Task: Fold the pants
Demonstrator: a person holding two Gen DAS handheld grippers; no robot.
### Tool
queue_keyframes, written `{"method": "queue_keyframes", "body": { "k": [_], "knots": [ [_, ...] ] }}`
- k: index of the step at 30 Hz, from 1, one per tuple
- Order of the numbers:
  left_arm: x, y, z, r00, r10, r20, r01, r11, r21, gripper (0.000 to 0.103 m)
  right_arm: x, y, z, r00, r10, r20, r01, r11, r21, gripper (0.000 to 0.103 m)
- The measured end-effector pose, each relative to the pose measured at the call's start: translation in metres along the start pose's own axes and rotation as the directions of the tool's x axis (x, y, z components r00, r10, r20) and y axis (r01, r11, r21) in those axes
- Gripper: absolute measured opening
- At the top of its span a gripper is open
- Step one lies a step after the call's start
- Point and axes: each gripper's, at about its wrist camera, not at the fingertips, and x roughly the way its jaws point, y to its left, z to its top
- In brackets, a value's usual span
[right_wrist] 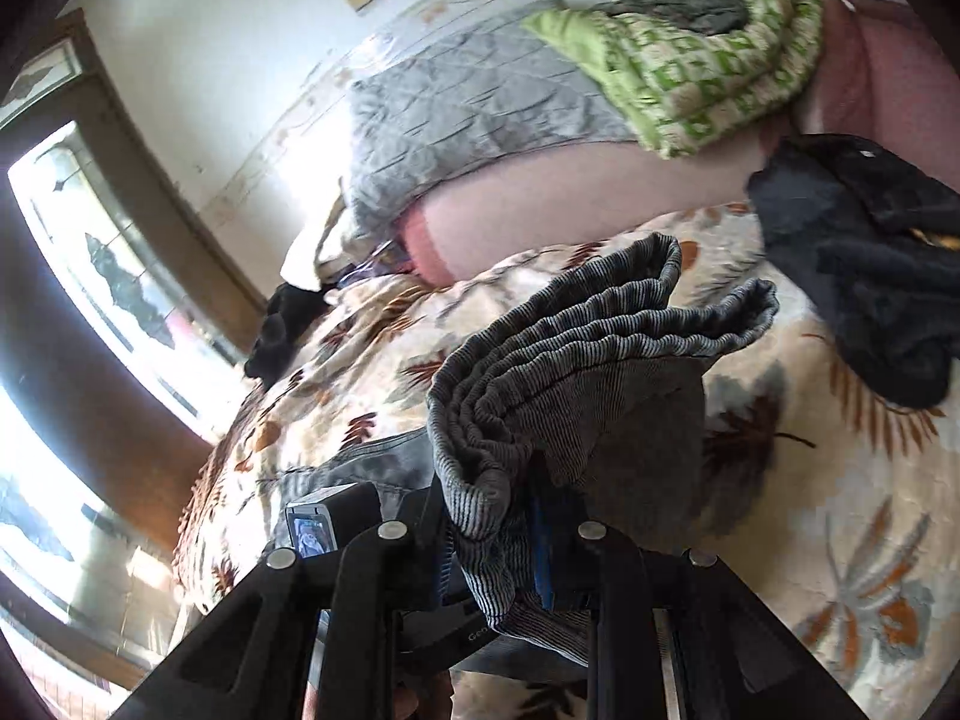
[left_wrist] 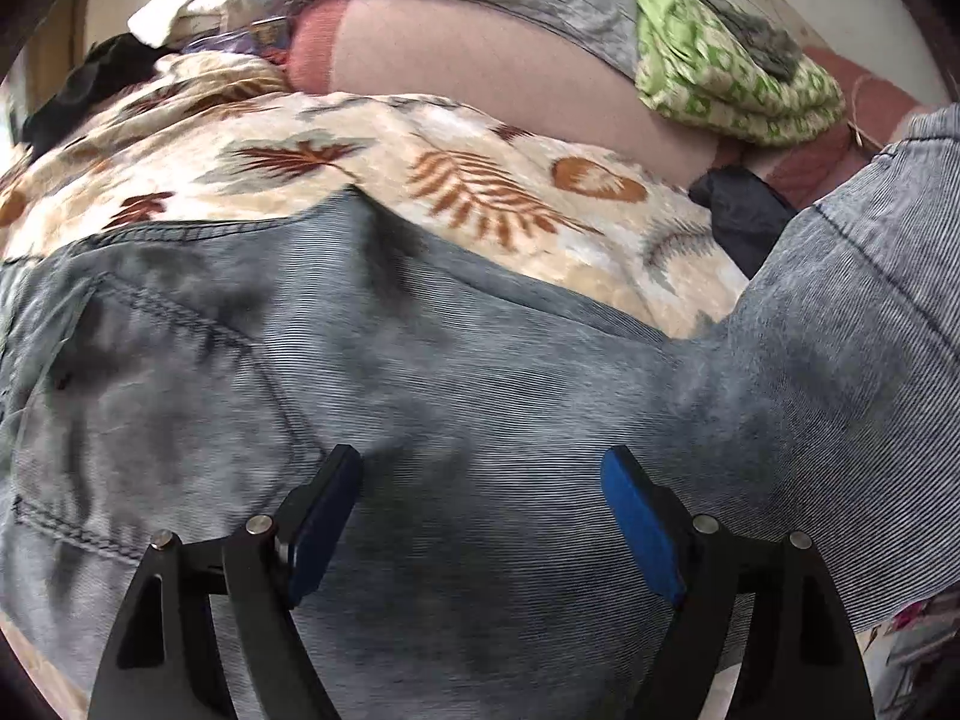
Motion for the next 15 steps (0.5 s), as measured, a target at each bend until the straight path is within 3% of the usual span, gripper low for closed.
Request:
{"method": "queue_keyframes", "body": {
  "k": [2,6,8,10,13,14,15],
  "knots": [
    [-0.02,0.04,0.001,0.999,0.044,0.011,-0.043,0.995,-0.085,0.083,0.022,0.025,-0.008,0.999,0.034,-0.035,-0.035,0.999,-0.037,0.022],
    [-0.071,0.125,-0.001,0.987,0.139,0.082,-0.114,0.961,-0.254,0.083,0.071,0.058,-0.036,0.987,0.071,-0.141,-0.081,0.994,-0.071,0.022],
    [-0.093,0.155,-0.001,0.968,0.224,0.113,-0.181,0.936,-0.303,0.083,0.102,0.067,-0.055,0.975,0.053,-0.215,-0.075,0.993,-0.094,0.022],
    [-0.105,0.175,-0.001,0.967,0.229,0.11,-0.18,0.923,-0.341,0.083,0.133,0.067,-0.077,0.957,0.018,-0.291,-0.047,0.995,-0.093,0.026],
    [-0.116,0.184,-0.002,0.967,0.225,0.12,-0.17,0.921,-0.351,0.083,0.16,0.061,-0.107,0.92,-0.004,-0.393,-0.033,0.996,-0.088,0.034],
    [-0.119,0.184,-0.001,0.967,0.221,0.127,-0.166,0.924,-0.344,0.083,0.156,0.063,-0.11,0.923,-0.003,-0.384,-0.039,0.994,-0.1,0.041],
    [-0.12,0.182,0.001,0.967,0.216,0.137,-0.16,0.929,-0.335,0.083,0.15,0.064,-0.11,0.926,0.016,-0.377,-0.059,0.993,-0.102,0.056]
  ]
}}
